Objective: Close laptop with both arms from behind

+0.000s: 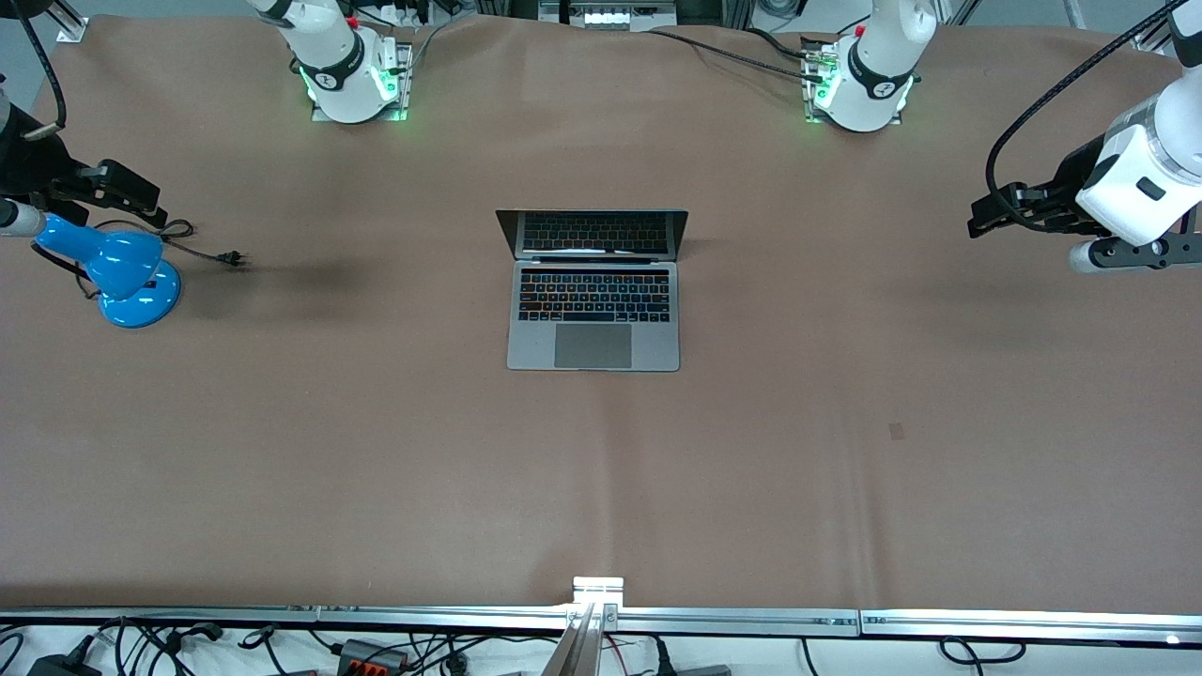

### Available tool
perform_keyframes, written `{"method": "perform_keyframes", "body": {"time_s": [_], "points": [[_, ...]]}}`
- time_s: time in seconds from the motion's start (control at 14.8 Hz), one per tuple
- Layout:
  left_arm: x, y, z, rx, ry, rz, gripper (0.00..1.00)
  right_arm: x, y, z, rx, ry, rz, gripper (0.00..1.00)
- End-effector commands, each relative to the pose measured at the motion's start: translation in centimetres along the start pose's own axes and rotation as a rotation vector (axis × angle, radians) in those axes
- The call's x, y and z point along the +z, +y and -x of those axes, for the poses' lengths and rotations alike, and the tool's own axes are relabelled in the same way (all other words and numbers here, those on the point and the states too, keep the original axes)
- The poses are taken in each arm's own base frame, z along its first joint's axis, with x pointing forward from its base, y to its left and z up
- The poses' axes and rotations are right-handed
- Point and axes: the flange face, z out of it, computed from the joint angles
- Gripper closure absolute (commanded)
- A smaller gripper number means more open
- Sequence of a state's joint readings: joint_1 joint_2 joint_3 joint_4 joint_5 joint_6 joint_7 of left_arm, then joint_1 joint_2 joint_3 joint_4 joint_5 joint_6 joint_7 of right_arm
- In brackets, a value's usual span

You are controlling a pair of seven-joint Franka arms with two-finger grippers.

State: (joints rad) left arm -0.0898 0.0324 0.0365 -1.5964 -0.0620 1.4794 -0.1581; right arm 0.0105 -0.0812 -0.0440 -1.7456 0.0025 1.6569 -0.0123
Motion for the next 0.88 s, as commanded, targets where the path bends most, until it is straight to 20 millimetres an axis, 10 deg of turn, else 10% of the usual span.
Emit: {"method": "perform_keyframes", "body": {"time_s": [0.0, 0.4, 0.61, 0.81], "points": [[-0.2, -0.2, 0.8, -0.010, 0.003, -0.028, 0.00, -0.7, 0.2, 0.9, -0.013, 0.007, 0.016, 0.00], [-0.2, -0.3, 0.8, -0.008, 0.005, -0.029, 0.00, -0.9, -0.4, 0.9, -0.018, 0.007, 0.018, 0.00], [0.4, -1.3, 0.6, -0.036, -0.017, -0.028, 0.23, -0.9, -0.4, 1.0, -0.025, 0.000, 0.018, 0.56], [0.5, -1.3, 1.0, -0.030, -0.051, -0.033, 0.54, -0.6, -0.2, 0.9, -0.021, -0.011, 0.018, 0.88]]}}
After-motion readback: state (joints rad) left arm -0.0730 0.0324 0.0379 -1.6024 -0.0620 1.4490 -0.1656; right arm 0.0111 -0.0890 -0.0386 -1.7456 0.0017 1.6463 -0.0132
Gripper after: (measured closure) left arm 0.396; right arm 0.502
